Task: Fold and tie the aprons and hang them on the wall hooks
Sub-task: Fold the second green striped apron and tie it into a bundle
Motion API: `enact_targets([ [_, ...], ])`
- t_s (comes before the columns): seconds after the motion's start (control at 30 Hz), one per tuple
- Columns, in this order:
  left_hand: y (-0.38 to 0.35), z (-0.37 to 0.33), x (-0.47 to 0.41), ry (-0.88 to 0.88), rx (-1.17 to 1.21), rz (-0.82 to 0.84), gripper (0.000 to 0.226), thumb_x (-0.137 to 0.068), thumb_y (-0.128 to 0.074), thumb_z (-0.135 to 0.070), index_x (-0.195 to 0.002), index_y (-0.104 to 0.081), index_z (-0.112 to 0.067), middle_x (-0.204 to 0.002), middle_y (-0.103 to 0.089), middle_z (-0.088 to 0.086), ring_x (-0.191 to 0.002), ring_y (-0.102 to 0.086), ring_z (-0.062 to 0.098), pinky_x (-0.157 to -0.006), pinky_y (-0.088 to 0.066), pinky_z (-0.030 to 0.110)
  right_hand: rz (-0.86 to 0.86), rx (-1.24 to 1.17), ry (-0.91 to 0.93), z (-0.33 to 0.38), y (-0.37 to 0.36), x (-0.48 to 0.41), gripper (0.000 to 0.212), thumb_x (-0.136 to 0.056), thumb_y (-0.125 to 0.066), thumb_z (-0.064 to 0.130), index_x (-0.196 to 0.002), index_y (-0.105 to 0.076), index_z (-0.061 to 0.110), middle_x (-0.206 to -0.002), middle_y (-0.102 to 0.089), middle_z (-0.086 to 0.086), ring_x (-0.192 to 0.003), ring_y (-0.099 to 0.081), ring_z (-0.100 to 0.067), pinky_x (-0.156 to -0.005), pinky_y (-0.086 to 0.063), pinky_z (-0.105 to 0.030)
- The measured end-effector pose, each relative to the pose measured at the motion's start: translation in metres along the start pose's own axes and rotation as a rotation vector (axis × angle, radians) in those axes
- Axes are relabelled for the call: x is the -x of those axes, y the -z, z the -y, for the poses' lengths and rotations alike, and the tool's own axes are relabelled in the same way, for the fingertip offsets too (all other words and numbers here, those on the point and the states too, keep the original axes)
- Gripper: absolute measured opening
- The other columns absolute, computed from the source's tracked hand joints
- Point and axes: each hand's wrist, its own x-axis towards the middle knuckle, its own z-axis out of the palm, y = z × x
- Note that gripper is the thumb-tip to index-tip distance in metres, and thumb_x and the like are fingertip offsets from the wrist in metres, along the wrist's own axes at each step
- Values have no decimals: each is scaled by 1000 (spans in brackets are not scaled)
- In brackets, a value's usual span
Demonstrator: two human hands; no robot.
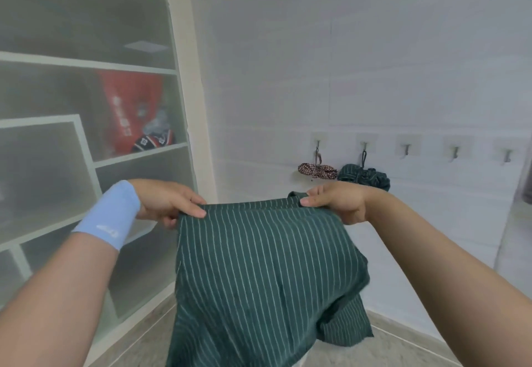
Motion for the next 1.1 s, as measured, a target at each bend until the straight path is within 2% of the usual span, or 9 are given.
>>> enact_targets([
  [0.07, -2, -8, -13, 131, -358, -152, 22, -90, -63, -42, -86, -68, -21, -69, -60, 2, -58, -47, 15, -59, -35, 26, -336, 453, -17, -4, -1, -11, 31, -95, -66, 29, -71, -55, 13, -66, -60, -3, -57, -57, -16, -56, -46, -28],
  [0.13, -11, -12, -35, 171, -583, -370, 20, -90, -62, -45, -89, -70, -26, -81, -70, 2, -67, -61, 16, -75, -46, 29, -567, 766, 17, -9, -2, -29, 35, -92, -70, 35, -67, -54, 15, -61, -55, -2, -59, -53, -20, -58, -43, -28],
  [0.23, -29, -3, -66, 190, -689, -705, 32, -91, -62, -43, -118, -69, -26, -122, -64, -2, -109, -61, 21, -94, -48, 33, -718, 882, 25, -20, -8, -52, 23, -89, -70, 42, -87, -70, 19, -77, -67, -1, -76, -63, -22, -72, -54, -33],
  [0.33, -38, 22, -93, 181, -753, -904, 28, -94, -57, -44, -115, -70, -30, -122, -51, 1, -111, -54, 23, -82, -44, 31, -754, 884, -15, -33, -13, -69, 29, -91, -67, 42, -85, -70, 14, -77, -69, -4, -71, -62, -22, -60, -47, -28],
  [0.5, -37, 61, -132, 391, -655, -637, 30, -93, -53, -37, -82, -72, -17, -80, -71, -4, -69, -63, 17, -61, -47, 25, -529, 550, -160, -60, -13, -118, 25, -97, -58, 23, -91, -68, 1, -65, -74, -5, -52, -69, -21, -48, -49, -26],
  [0.6, -31, 82, -162, 510, -388, -406, 32, -96, -51, -33, -86, -70, -9, -69, -75, -4, -59, -66, 19, -70, -54, 29, -478, 397, -205, -84, -12, -158, 24, -95, -58, 15, -97, -68, -6, -78, -76, -12, -60, -69, -24, -52, -54, -29],
  [0.77, -19, 132, -223, 389, -250, -622, 24, -96, -55, -28, -95, -73, -13, -89, -72, 1, -77, -63, 22, -66, -46, 26, -597, 522, -117, -126, -6, -233, 32, -94, -57, 21, -64, -57, 10, -57, -53, -5, -54, -47, -19, -53, -38, -28],
  [0.9, -23, 178, -270, 269, -58, -689, 33, -97, -54, -25, -126, -66, -29, -132, -63, 0, -110, -61, 24, -89, -44, 26, -508, 420, -98, -153, -6, -276, 31, -95, -49, 11, -116, -67, 24, -90, -65, -1, -56, -53, -14, -44, -40, -17],
  [1.1, -51, 244, -325, 325, -19, -573, 34, -101, -50, -25, -132, -62, -19, -141, -55, 2, -124, -55, 26, -99, -40, 28, -415, 391, -242, -217, -12, -323, 31, -98, -54, 37, -113, -73, 17, -108, -74, -13, -99, -68, -31, -90, -52, -39],
])
